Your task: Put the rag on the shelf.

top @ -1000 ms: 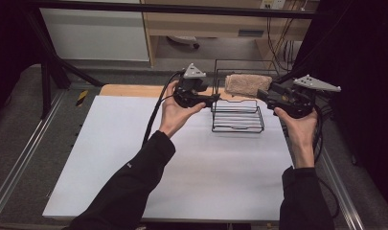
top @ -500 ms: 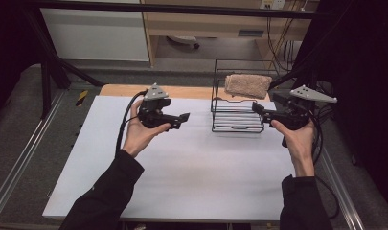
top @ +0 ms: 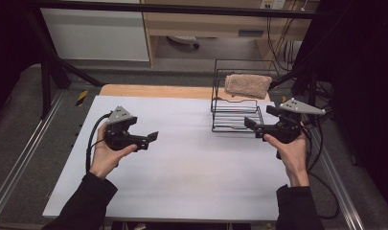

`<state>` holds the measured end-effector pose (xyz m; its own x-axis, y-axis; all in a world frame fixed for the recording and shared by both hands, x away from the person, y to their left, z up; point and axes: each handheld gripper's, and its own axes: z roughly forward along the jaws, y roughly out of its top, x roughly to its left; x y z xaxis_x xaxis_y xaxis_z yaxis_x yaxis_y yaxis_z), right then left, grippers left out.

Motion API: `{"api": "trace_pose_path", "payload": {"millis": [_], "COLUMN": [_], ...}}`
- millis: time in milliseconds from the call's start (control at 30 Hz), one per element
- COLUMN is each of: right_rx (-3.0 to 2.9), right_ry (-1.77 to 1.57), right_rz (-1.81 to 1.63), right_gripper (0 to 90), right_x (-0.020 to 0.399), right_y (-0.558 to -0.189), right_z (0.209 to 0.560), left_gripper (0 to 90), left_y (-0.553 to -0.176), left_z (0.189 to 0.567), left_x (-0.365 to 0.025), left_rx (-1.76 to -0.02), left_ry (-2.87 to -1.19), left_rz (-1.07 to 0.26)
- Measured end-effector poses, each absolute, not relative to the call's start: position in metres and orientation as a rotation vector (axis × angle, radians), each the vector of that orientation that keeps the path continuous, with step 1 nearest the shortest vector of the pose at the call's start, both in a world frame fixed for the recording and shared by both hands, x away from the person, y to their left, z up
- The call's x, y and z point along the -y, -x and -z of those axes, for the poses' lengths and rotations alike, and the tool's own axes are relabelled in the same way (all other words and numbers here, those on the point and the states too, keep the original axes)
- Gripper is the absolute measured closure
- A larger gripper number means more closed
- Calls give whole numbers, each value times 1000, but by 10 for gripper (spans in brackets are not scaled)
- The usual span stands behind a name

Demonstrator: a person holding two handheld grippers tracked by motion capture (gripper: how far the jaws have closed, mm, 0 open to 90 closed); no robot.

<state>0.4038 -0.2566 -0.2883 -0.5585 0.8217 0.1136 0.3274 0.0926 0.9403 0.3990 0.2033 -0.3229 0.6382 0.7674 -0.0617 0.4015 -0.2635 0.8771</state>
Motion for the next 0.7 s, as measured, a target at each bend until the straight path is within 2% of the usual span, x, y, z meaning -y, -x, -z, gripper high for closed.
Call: {"api": "trace_pose_path", "payload": {"millis": [400, 700], "right_rx": [-2045, -2148], "right_ry": [-1151, -1163], "right_rz": [-1456, -1428], "right_gripper": [5, 5], "right_x": [254, 252], "right_y": [-392, -383], "right_z": [336, 376], "left_gripper": [56, 61], "left_y": [-380, -366], "left_z": [376, 402], "left_x": [-241, -256], "left_rx": [-1003, -1021], "left_ry": [-1896, -1905], "left_rz": [-434, -422]}}
